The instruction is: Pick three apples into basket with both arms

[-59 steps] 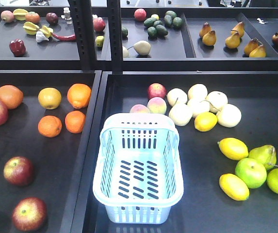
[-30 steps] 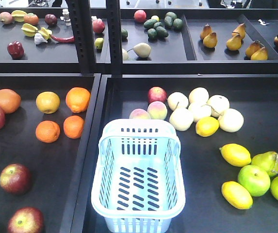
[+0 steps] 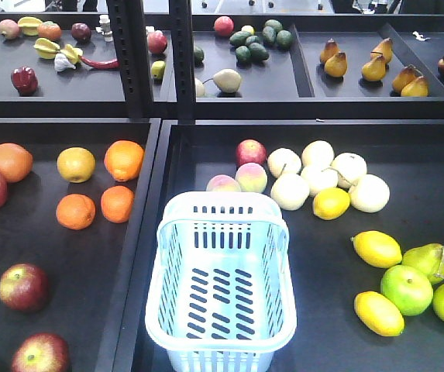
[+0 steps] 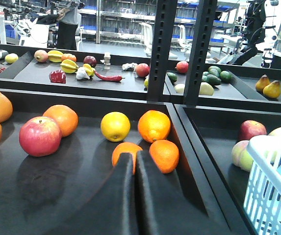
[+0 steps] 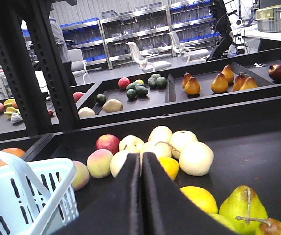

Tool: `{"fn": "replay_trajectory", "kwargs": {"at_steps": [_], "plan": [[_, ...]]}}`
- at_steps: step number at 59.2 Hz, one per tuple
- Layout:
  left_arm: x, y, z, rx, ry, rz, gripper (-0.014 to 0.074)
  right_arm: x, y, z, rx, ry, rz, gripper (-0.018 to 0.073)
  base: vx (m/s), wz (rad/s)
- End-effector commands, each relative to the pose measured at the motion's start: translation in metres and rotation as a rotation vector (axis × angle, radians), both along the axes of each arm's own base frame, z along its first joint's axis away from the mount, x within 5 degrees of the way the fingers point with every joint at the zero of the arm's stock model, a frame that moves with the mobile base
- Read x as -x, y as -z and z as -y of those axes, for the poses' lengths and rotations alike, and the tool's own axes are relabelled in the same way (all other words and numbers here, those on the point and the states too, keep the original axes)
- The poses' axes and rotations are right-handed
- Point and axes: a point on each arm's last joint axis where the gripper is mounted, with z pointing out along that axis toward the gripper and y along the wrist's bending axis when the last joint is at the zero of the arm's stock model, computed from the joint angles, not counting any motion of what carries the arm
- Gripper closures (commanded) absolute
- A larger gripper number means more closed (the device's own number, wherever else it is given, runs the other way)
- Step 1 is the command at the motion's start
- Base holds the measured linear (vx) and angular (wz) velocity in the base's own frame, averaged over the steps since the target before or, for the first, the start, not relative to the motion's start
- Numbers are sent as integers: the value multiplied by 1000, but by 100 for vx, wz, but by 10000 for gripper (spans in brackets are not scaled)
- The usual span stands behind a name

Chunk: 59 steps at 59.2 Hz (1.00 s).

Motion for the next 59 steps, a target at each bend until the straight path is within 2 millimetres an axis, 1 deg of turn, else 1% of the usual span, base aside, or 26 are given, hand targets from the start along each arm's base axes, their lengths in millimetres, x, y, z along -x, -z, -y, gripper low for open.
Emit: {"fn": "replay_trajectory", "kwargs": {"at_steps": [1, 40, 42, 46, 49, 53, 57, 59], "plan": [[2, -16, 0, 9, 2, 113, 602, 1, -2, 0, 14, -2, 69, 568, 0, 0], [2, -17, 0, 15, 1, 125, 602, 1, -2, 0, 14, -2, 69, 568, 0, 0], [2, -17, 0, 43, 2, 126, 602, 1, -2, 0, 14, -2, 69, 568, 0, 0], [2, -17, 0, 166, 6, 131, 602, 1, -2, 0, 14, -2, 69, 568, 0, 0], [2, -17, 1, 320, 10, 137, 602, 1, -2, 0, 14, -2, 69, 568, 0, 0], [2, -17, 1, 481, 15, 141, 602, 1, -2, 0, 14, -2, 69, 568, 0, 0], [2, -17, 1, 563, 18, 143, 602, 1, -2, 0, 14, -2, 69, 568, 0, 0], [2, -17, 1, 577, 18, 144, 602, 1, -2, 0, 14, -2, 69, 568, 0, 0]]}}
